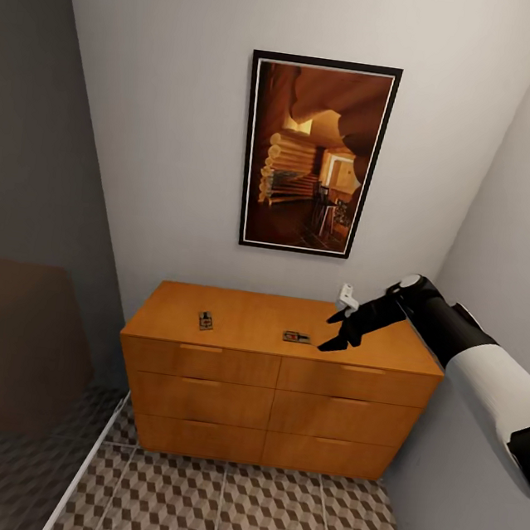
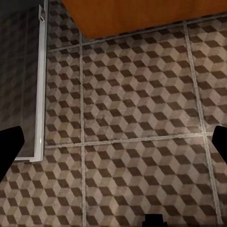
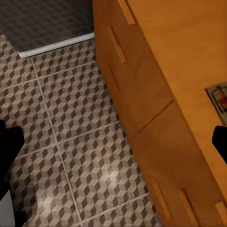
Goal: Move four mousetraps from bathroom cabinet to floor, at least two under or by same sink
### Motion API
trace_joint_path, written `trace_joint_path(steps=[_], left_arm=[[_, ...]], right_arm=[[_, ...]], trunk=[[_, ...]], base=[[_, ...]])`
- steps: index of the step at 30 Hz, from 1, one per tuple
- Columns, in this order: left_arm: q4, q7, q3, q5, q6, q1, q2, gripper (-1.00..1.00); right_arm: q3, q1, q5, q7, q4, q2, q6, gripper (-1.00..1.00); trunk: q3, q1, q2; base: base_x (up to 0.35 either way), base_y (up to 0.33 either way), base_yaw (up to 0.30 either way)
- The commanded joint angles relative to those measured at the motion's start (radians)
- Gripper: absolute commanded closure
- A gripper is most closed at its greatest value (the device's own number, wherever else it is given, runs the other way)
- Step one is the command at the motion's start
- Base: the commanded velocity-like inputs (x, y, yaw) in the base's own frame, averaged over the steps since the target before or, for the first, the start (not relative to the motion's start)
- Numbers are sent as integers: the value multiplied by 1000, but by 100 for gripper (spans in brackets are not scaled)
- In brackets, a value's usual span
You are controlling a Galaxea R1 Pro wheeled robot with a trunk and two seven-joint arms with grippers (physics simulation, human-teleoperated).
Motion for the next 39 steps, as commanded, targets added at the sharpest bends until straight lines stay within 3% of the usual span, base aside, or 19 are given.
trace_joint_path(steps=[1,11,19,29,39], left_arm=[[5,4,-8,4,-6,-2,-1,-100],[4,4,-8,4,-6,-2,-1,-100],[5,-3,-8,4,-6,0,-1,-100],[4,-68,-8,4,-2,1,-1,-100],[5,-80,-8,4,91,12,3,-100]], right_arm=[[2,-1,-1,7,-2,-2,10,-100],[-15,-1,-26,80,-2,-7,11,-100],[-16,-1,-29,88,6,-7,12,-100],[-16,-1,-30,84,47,-7,11,-100],[-16,-1,-31,82,51,-7,11,-100]], trunk=[[-2,1,-2],[-2,1,-2],[-2,1,-2],[-2,1,-2],[-2,1,-2]], base=[[0,0,0],[0,0,0],[3,0,0],[185,0,0],[262,0,0]])
